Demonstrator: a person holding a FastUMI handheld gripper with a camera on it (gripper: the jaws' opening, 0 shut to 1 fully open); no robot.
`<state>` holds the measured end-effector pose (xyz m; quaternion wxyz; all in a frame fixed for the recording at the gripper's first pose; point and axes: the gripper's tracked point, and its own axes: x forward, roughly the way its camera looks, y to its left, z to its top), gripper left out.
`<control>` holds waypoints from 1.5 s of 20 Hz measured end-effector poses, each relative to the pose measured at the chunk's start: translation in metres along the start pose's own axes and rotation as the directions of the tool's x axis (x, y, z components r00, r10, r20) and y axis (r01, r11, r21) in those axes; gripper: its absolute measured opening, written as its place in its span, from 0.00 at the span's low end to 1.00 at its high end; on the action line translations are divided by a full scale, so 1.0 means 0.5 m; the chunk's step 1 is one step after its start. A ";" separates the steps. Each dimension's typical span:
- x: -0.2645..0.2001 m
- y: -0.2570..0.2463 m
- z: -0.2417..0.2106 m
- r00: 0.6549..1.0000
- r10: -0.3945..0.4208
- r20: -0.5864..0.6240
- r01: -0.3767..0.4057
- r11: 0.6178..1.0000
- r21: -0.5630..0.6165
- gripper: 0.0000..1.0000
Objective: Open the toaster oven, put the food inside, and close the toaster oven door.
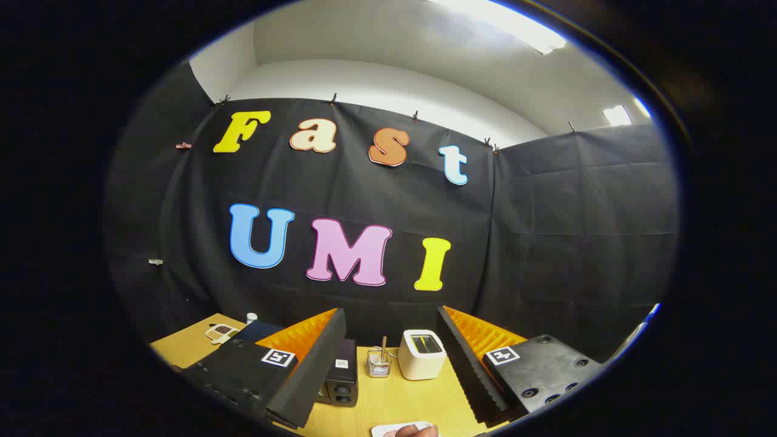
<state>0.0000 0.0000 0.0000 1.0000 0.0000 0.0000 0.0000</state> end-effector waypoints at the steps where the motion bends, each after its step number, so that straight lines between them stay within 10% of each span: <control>1: 0.001 -0.002 -0.001 1.000 -0.004 0.000 0.004 1.000 -0.003 0.97; 30: 0.014 0.159 -0.117 0.990 0.100 -0.096 -0.092 0.992 0.087 0.98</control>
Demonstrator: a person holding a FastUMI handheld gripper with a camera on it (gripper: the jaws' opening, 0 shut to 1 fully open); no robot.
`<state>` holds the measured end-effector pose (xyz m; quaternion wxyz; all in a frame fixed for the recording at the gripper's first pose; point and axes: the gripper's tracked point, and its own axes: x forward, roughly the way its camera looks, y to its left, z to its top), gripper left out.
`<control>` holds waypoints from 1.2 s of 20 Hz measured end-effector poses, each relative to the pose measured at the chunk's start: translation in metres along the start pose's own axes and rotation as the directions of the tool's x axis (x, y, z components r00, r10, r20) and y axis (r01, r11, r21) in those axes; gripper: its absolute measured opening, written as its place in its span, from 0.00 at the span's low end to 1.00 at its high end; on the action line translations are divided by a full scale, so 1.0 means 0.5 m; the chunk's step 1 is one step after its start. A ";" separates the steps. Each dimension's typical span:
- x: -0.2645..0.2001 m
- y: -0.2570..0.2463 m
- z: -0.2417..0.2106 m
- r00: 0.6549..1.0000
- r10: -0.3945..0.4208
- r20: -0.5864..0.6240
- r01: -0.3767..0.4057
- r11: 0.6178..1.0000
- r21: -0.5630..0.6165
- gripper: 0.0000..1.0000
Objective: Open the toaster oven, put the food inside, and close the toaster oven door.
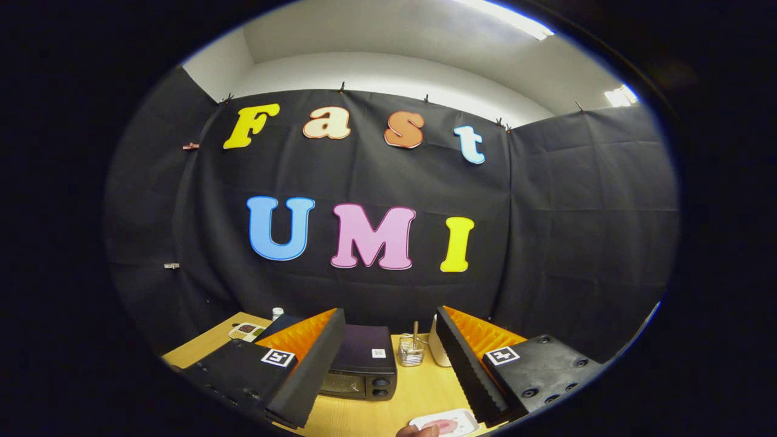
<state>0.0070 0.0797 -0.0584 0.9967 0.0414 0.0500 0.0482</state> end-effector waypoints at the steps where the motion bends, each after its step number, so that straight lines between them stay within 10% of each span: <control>1: 0.008 0.020 -0.020 1.000 0.013 -0.018 -0.013 1.000 0.011 0.98; 24: 0.204 0.296 -0.482 0.885 0.064 -0.462 -0.043 0.997 0.056 0.99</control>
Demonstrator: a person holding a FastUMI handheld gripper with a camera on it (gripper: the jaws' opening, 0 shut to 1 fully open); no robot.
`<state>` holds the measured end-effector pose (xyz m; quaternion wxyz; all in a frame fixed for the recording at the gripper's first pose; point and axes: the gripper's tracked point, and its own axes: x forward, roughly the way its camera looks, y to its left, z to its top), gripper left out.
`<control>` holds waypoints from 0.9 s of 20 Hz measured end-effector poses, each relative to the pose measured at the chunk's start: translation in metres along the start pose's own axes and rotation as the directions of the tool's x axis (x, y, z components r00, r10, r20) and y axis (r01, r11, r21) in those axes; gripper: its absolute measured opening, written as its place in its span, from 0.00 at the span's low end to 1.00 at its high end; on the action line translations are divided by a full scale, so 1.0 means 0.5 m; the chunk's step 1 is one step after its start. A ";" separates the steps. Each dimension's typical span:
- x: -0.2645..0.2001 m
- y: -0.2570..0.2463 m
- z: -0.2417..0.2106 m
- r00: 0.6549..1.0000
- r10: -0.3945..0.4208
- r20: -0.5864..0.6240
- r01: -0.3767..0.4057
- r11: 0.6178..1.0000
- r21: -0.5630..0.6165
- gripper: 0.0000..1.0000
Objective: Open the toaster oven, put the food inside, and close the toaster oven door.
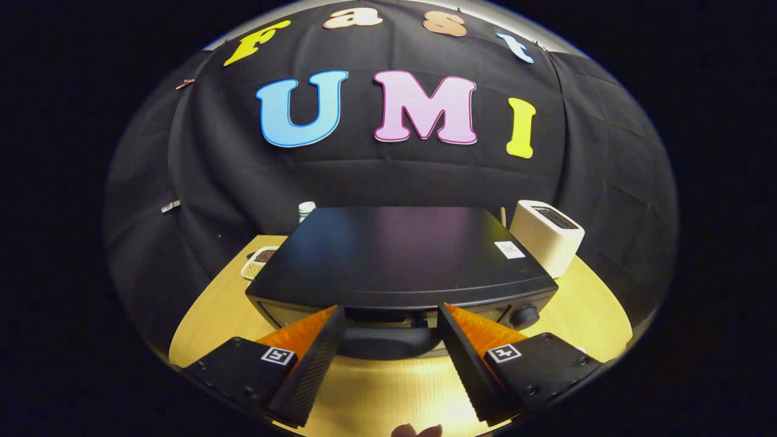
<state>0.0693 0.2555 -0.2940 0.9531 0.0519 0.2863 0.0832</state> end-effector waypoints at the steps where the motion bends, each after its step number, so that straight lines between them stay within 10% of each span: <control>1: -0.005 0.001 0.006 1.000 -0.006 0.004 0.006 1.000 0.006 0.99; 18: -0.117 -0.006 -0.151 0.997 -0.017 -0.073 0.019 0.999 0.029 0.99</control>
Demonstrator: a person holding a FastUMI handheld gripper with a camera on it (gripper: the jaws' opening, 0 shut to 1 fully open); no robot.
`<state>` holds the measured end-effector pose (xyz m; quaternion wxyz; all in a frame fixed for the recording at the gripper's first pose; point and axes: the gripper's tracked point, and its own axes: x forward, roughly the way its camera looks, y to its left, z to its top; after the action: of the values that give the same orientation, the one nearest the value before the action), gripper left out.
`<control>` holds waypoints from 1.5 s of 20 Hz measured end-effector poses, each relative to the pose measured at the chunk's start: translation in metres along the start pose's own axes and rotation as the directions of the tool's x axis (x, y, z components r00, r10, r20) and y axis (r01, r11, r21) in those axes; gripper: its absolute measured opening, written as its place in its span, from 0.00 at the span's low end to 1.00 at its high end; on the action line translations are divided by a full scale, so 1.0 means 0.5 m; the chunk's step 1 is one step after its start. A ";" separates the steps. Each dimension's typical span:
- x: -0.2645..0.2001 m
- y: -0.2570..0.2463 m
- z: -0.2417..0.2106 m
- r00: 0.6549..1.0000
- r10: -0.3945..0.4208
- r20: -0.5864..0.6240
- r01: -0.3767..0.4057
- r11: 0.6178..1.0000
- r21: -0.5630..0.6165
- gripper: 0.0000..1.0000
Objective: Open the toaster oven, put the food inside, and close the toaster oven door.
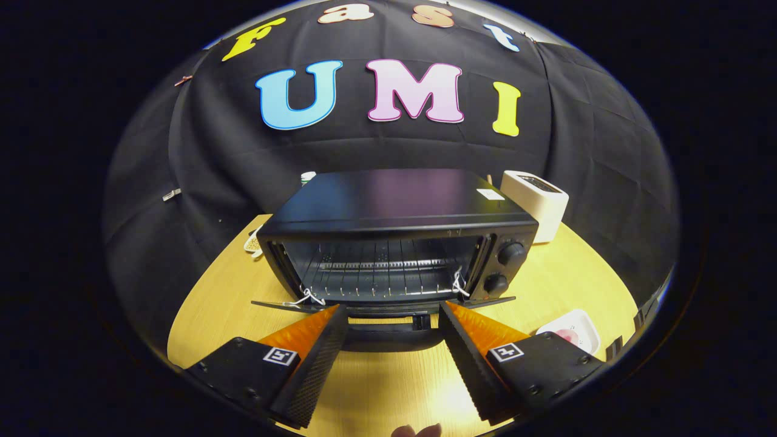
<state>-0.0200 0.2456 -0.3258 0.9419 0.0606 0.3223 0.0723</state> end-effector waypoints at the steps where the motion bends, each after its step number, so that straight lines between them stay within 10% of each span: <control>1: -0.004 0.001 -0.018 1.000 0.001 -0.016 -0.001 1.000 0.003 0.99; 12: -0.030 0.004 -0.238 0.960 0.023 -0.278 -0.025 1.000 -0.002 0.99; 19: -0.106 -0.036 -0.146 0.968 0.161 -0.195 -0.175 0.983 -0.058 0.99; 30: -0.199 -0.333 0.013 0.992 0.111 -0.054 -0.114 0.992 -0.056 0.99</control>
<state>-0.0776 0.0641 -0.2878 0.9293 0.0492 0.3397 0.1363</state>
